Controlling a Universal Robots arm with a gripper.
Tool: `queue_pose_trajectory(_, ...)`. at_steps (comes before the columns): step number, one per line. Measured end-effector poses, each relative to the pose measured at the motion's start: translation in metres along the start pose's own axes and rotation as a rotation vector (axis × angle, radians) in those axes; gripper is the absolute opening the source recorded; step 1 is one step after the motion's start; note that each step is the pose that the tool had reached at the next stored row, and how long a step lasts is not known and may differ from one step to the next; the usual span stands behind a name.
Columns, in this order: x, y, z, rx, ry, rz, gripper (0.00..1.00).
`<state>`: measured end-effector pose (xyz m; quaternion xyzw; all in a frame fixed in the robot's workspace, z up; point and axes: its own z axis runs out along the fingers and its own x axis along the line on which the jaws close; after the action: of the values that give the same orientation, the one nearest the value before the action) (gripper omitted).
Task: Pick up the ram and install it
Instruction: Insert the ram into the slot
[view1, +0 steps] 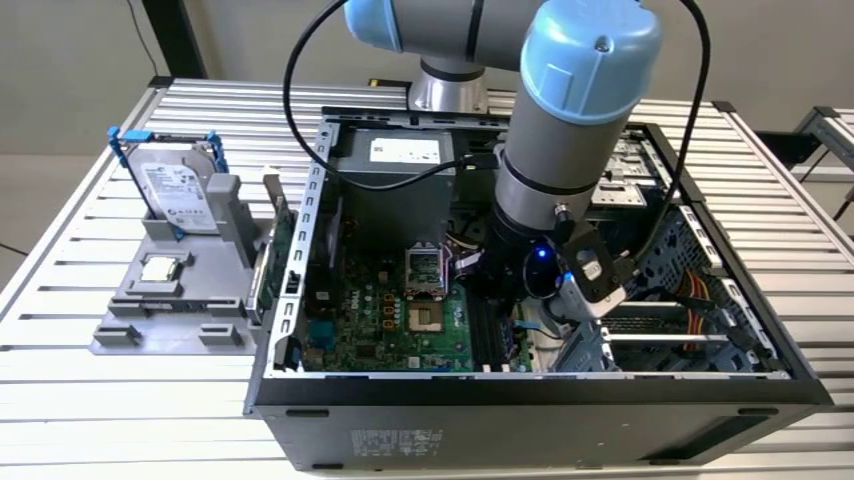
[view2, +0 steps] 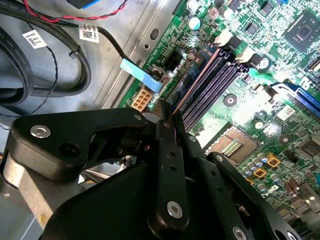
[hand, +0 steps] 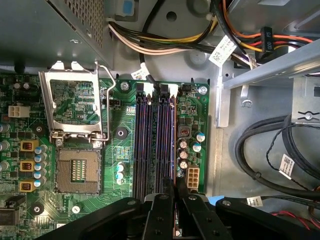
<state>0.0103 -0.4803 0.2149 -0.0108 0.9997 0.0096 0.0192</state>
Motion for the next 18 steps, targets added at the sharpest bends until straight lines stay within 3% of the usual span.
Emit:
queue_pose_trajectory(5,-0.0001,0.0004,-0.0033,0.0220,0.0000,-0.001,0.00)
queue_pose_trajectory(18,0.0028,0.0039,-0.0038,0.0228,-0.0002,0.007,0.00)
